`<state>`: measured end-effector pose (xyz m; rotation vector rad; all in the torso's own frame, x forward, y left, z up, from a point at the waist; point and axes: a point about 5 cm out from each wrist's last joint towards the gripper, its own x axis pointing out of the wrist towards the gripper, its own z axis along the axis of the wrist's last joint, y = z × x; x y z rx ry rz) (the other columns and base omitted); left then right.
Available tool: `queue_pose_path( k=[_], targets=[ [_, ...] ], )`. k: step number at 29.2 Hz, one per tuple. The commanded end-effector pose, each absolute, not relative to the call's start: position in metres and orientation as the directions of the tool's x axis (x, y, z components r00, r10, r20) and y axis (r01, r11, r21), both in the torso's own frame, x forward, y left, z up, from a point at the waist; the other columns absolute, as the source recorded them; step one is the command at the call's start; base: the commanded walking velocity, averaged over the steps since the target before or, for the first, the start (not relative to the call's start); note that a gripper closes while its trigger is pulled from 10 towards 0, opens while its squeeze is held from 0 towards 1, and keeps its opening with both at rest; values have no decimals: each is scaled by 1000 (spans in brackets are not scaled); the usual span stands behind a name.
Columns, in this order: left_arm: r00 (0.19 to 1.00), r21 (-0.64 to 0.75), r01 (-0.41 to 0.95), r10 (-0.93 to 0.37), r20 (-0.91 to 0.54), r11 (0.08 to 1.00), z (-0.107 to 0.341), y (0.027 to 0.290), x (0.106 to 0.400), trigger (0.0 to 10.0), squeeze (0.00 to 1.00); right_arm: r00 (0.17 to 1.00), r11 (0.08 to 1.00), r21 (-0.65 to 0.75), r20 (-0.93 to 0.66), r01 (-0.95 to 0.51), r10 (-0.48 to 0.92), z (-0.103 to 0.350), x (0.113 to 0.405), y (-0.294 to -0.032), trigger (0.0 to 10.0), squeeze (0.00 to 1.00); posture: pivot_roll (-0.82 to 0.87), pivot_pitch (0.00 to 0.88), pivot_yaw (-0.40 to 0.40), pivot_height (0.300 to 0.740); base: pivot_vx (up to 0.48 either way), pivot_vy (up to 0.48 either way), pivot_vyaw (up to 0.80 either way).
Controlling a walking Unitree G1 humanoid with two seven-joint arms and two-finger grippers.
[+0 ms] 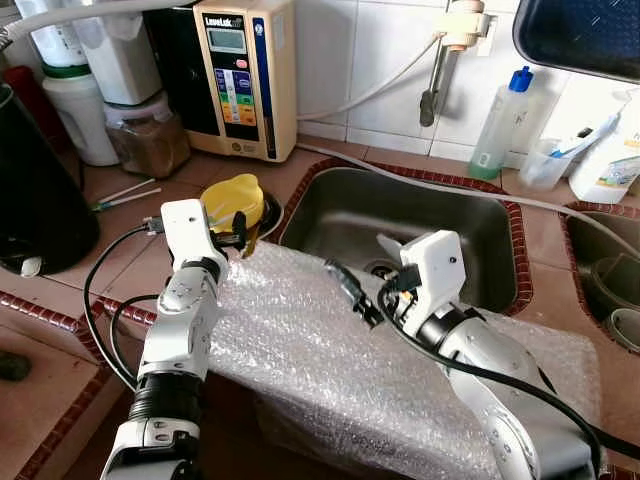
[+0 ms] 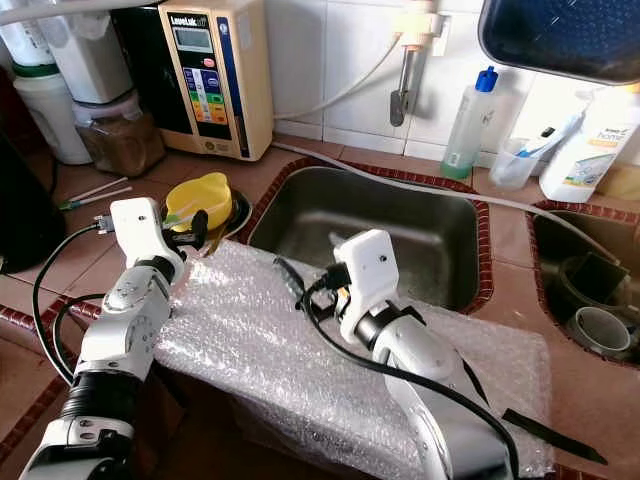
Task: Kitchen organization
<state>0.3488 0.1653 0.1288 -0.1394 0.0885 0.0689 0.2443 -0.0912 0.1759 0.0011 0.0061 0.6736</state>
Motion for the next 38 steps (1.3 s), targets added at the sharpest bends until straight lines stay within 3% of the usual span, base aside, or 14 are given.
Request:
queue_pose_path(
  k=[1, 4, 5, 6, 7, 8, 9, 10, 38],
  targets=[
    [995, -131, -73, 62, -84, 989, 132, 167, 351, 10000, 0, 765, 765, 0, 8, -643, 643, 180, 240, -89, 10000, 0, -43, 0, 27, 740, 0, 0, 0],
    [995, -138, -72, 60, -85, 988, 131, 168, 352, 10000, 0, 764, 764, 3, 4, -646, 646, 180, 239, -88, 10000, 0, -43, 0, 25, 740, 0, 0, 0],
    [995, -141, -70, 58, -85, 988, 130, 168, 352, 5412, 0, 762, 762, 4, 3, -648, 648, 180, 239, -88, 10000, 0, -45, 0, 24, 740, 0, 0, 0],
    [995, -142, -69, 57, -84, 987, 130, 169, 353, 2824, 0, 762, 762, 4, 2, -648, 648, 180, 239, -88, 10000, 0, -44, 0, 24, 740, 0, 0, 0],
    [995, -143, -68, 56, -83, 987, 130, 169, 354, 2824, 0, 762, 762, 4, 1, -647, 647, 180, 239, -88, 10000, 0, -44, 0, 24, 740, 0, 0, 0],
    [995, -153, -68, 56, -79, 986, 131, 169, 355, 1804, 0, 763, 763, 5, 1, -647, 647, 180, 240, -88, 10000, 0, -44, 0, 25, 740, 0, 0, 0],
    [995, -153, -68, 56, -79, 986, 131, 169, 355, 1804, 0, 763, 763, 5, 1, -647, 647, 180, 240, -88, 10000, 0, -44, 0, 25, 740, 0, 0, 0],
    [996, -158, -64, 53, -69, 985, 133, 169, 357, 0, 0, 764, 764, 4, 0, -645, 645, 181, 240, -88, 10000, 0, -46, 0, 27, 740, 0, 0, 0],
    [998, -143, -48, 41, -57, 989, 131, 170, 359, 0, 0, 782, 782, -3, -2, -623, 623, 179, 243, -89, 10000, 0, -52, 0, 35, 740, 0, 0, 0]
  ],
)
